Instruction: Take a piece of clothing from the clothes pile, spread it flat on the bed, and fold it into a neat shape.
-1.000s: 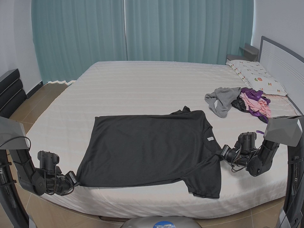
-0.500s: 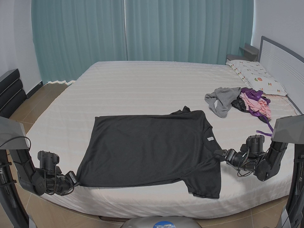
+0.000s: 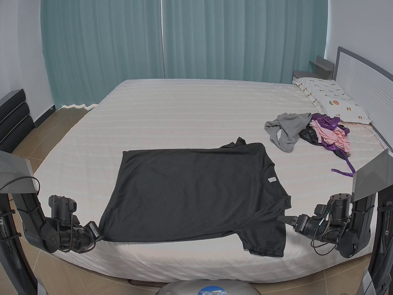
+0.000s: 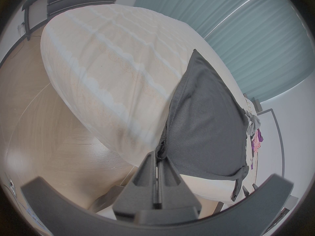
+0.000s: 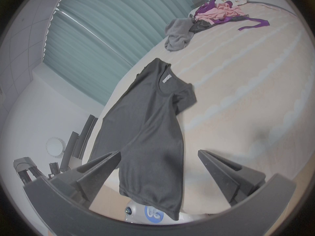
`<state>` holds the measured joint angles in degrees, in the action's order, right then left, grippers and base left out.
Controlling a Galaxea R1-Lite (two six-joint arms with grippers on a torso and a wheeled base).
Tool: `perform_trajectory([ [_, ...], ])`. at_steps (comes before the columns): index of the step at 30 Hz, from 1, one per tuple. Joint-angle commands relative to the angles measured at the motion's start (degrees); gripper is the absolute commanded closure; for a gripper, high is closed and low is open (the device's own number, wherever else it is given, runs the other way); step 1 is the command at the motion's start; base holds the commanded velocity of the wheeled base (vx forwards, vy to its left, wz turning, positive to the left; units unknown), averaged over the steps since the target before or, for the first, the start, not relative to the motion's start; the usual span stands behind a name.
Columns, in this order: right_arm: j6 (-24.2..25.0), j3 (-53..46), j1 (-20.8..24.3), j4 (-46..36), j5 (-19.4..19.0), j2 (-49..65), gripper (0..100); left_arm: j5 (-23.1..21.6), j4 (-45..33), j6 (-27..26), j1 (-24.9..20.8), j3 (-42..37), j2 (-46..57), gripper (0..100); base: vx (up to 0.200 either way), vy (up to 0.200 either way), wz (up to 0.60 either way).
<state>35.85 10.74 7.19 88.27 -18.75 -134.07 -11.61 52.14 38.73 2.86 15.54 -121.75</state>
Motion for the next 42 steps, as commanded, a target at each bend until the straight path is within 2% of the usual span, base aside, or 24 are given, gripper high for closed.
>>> perform_trajectory([
  [1,0.01,-2.39,1.95,1.46,-0.15,-2.86,0,0.0,0.07,-0.06,-0.05,-0.07,-0.07,100,0.0,0.0,0.0],
  [18,0.27,-0.46,2.56,1.46,-1.64,-3.65,0,0.0,-0.02,-0.15,-0.05,-0.07,-0.07,100,0.0,0.0,0.0],
  [28,0.36,3.23,3.27,1.46,-1.29,-6.99,0,0.0,-0.02,-0.15,-0.05,-0.07,-0.07,100,0.0,0.0,0.0],
  [29,0.27,3.32,3.09,1.46,-1.2,-7.08,100,0.0,-0.02,-0.15,-0.05,-0.07,-0.07,100,0.0,0.0,0.0],
  [42,-0.52,-4.41,-0.6,1.55,-1.38,-3.3,100,0.0,0.07,-0.06,0.04,0.1,-0.07,100,0.0,0.0,0.0],
])
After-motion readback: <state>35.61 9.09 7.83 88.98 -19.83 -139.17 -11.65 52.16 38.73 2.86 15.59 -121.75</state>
